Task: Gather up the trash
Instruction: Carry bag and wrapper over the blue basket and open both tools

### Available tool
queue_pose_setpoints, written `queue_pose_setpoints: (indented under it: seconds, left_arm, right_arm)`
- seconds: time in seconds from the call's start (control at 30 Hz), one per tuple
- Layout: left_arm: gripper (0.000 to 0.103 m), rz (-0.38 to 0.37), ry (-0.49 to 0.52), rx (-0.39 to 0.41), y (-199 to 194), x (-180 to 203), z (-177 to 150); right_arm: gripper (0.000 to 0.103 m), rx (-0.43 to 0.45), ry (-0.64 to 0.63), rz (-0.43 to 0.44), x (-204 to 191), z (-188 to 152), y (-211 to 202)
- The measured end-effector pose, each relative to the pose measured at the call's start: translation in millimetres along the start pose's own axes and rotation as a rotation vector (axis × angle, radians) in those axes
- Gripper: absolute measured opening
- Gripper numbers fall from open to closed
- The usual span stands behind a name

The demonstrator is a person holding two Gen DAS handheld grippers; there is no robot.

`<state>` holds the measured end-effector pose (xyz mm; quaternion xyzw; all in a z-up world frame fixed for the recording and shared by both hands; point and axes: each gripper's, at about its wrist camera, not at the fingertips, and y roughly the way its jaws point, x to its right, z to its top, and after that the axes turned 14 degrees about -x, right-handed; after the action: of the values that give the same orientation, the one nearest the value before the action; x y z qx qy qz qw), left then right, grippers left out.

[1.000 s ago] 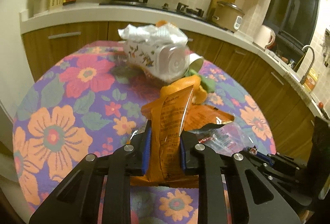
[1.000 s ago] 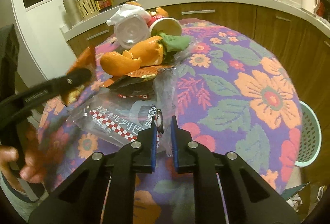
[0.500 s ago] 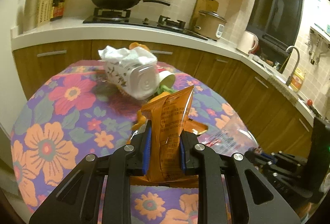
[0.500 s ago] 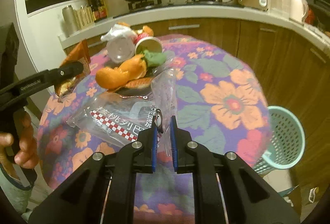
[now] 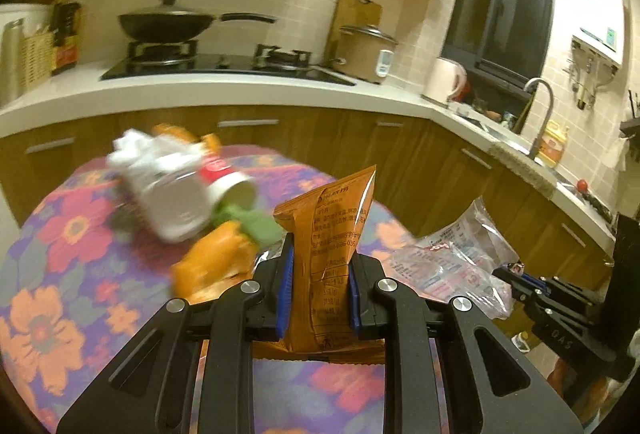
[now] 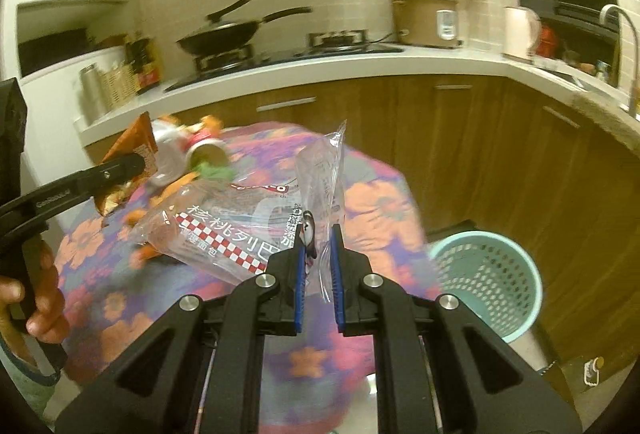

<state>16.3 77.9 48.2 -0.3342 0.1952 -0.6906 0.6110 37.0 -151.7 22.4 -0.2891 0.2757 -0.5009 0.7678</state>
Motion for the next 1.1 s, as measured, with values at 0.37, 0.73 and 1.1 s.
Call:
queue_pose_setpoints:
  seconds: [0.37,0.73,1.1]
  left_arm:
    - [0.020,-0.029,0.079,0.006,89,133,43]
    - [0.020,0.030,0.091,-0.055,205,254,13]
    - [0.020,0.124,0.062,-0.224,345,277,-45]
  right_arm:
    - [0.009,-0.029,0.152,-0.153,134,1,33]
    - [0.009,-0.122,0.260,-0.189,251,-27,97]
    - [0.009,-0.217,0.313,-0.152,313,-62,179]
